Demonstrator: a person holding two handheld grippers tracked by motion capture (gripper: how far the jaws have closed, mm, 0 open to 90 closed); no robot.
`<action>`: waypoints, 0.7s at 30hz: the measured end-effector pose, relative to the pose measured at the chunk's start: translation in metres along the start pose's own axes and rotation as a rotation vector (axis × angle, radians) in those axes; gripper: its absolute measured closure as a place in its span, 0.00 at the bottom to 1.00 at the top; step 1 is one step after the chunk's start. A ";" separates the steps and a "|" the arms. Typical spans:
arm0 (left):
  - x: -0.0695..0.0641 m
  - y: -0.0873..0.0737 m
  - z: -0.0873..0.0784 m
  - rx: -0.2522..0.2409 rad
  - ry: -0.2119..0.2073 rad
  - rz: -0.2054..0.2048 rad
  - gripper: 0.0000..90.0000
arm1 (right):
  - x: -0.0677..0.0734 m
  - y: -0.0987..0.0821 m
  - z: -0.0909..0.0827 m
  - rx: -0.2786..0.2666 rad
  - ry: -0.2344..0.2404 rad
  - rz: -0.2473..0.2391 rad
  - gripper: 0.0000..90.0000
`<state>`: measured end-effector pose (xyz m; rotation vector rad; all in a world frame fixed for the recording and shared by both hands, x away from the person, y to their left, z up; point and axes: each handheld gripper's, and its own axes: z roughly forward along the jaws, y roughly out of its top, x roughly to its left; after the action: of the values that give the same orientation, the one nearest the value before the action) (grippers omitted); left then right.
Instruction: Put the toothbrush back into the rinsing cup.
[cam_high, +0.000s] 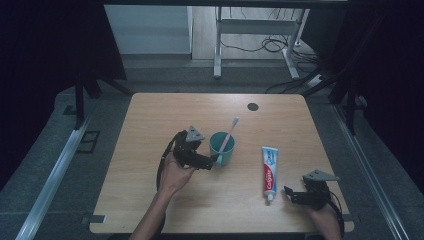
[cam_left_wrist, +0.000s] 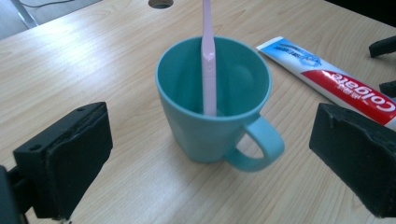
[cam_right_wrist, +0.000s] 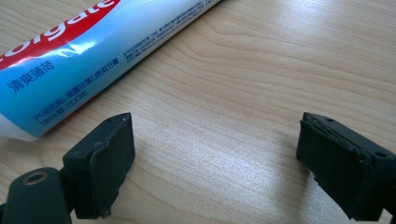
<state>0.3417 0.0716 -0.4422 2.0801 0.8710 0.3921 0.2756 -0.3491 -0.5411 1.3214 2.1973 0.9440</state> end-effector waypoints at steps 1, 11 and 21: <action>0.000 -0.002 -0.001 0.000 0.003 0.000 0.00 | 0.000 0.000 0.000 0.000 0.000 0.000 0.12; 0.002 -0.022 -0.005 0.004 0.021 0.000 0.00 | 0.000 0.000 0.000 0.000 0.000 0.001 0.12; 0.003 -0.044 -0.003 0.024 0.032 0.002 0.00 | 0.000 0.000 0.000 0.001 0.000 0.000 0.12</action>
<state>0.3224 0.0935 -0.4757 2.1018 0.8970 0.4188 0.2755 -0.3492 -0.5411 1.3214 2.1982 0.9428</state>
